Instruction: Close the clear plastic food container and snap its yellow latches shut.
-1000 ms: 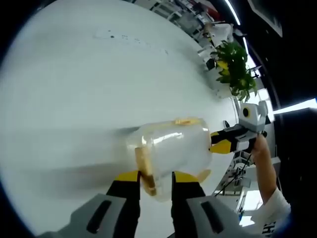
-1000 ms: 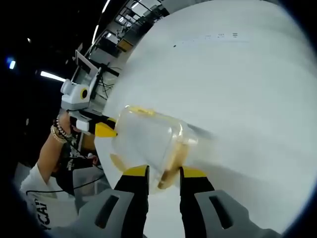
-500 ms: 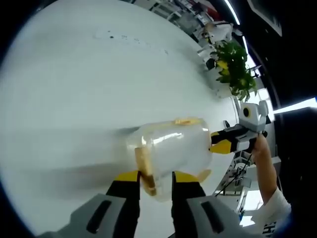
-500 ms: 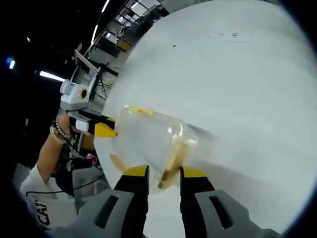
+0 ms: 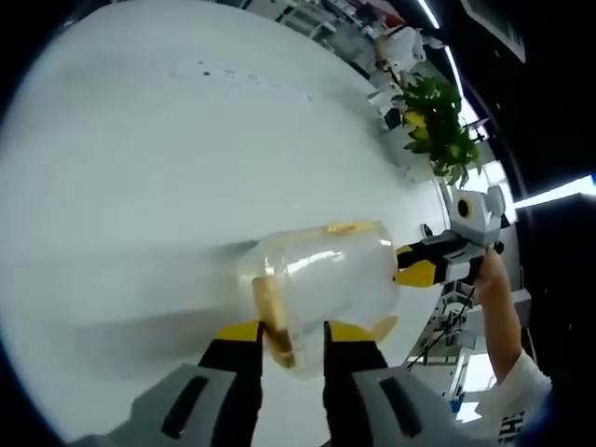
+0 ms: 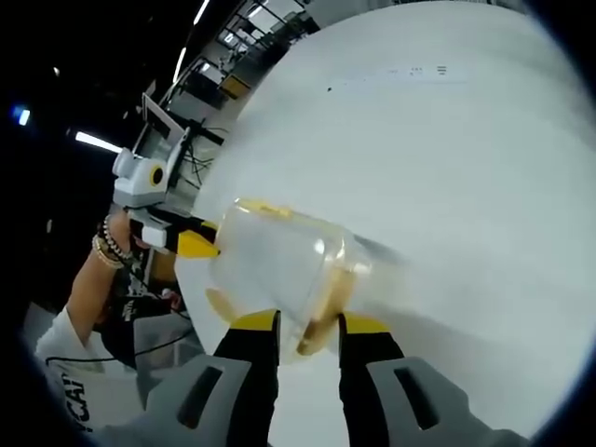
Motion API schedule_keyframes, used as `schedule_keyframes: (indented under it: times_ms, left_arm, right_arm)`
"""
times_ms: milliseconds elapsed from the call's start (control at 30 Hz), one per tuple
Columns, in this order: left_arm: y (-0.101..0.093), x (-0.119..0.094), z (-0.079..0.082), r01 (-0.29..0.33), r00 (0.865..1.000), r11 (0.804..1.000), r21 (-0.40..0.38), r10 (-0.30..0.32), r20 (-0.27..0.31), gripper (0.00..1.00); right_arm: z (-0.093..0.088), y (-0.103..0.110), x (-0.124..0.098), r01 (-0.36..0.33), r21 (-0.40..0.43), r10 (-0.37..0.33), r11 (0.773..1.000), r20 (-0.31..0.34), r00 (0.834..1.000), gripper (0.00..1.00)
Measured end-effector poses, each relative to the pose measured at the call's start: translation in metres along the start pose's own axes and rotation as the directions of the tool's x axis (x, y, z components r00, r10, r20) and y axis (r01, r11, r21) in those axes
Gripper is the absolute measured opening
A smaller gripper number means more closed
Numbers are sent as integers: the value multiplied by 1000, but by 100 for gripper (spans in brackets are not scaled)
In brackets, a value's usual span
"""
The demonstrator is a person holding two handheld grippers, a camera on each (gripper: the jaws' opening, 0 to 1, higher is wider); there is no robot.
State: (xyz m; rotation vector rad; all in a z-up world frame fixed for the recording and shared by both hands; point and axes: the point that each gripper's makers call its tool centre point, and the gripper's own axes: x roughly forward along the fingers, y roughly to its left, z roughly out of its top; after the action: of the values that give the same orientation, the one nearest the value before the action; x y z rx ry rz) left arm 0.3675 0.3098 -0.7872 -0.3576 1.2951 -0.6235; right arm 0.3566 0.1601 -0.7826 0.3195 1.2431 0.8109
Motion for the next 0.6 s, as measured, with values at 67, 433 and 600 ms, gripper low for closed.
schedule_keyframes:
  times_ms: [67,433,600]
  left_arm:
    - [0,0,0,-1,1000,1000,14,1,7,17]
    - [-2,-1,8,-72,997,981,179,69,24,19]
    - [-4,-2,14,-132,991,943,306,114,74,22]
  right_arm:
    - [0,0,0,5,-8,-5,1000,0,1000,21]
    - [11,-3,-1,163,-263,-176,951,-26,984,24]
    - [14,-5,-3,216,-327,-232,920,-11,973,30]
